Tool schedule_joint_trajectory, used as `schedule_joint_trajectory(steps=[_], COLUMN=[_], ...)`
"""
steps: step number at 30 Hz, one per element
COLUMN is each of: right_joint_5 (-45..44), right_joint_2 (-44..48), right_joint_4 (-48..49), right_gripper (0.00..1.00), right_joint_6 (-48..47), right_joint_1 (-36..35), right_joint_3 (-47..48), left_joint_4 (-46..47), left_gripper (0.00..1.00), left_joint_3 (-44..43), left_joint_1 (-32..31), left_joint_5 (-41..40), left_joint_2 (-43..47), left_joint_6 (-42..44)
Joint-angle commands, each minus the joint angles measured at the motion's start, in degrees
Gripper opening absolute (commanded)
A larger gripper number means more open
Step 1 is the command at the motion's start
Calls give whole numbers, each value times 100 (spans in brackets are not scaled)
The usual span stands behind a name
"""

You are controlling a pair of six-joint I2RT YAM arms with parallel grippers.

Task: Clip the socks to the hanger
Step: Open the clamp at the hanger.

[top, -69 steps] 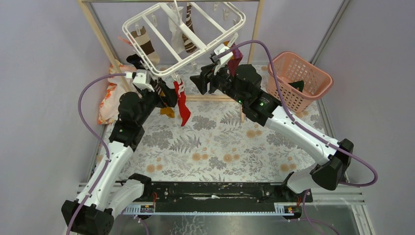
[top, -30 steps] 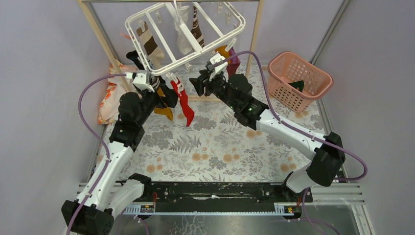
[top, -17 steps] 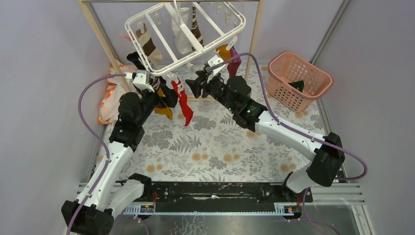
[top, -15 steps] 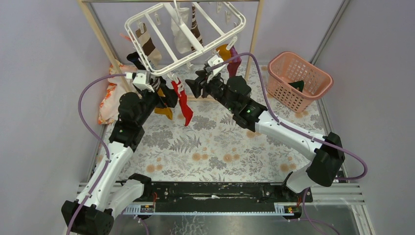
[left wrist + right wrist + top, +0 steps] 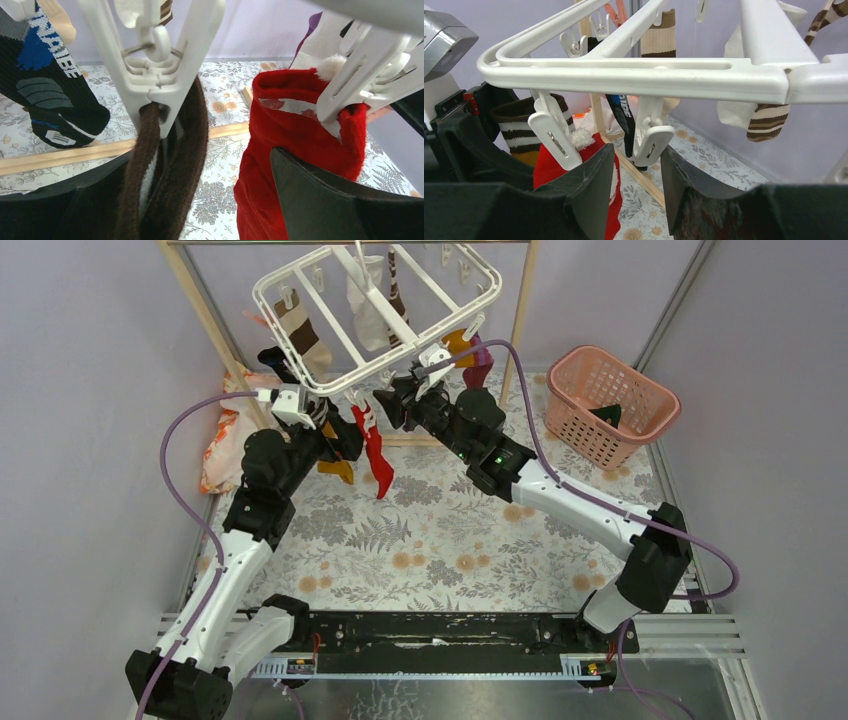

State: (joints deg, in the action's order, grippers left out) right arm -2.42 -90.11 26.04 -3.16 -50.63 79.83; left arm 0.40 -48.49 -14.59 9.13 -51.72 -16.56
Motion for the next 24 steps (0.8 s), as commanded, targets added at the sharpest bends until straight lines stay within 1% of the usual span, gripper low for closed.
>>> schedule_joint_trajectory(steps=[1,12,24], right_joint_5=[-74,-389,-424], right_joint_2=[-80,68,119], right_joint_4=[253,366,362], right_gripper=[45,38,5], right_joint_6=[9,-120,-168], right_joint_1=[-61,-50,-52], right_joint_3=[354,123,88], left_joint_4=[250,257,250], left_gripper=[99,99,99], left_joint_3=[59,57,61], left_joint_1=[-26,-24,-26], left_joint_5=[85,107,119], left_joint_2=[101,92,78], left_joint_6=[91,83,82])
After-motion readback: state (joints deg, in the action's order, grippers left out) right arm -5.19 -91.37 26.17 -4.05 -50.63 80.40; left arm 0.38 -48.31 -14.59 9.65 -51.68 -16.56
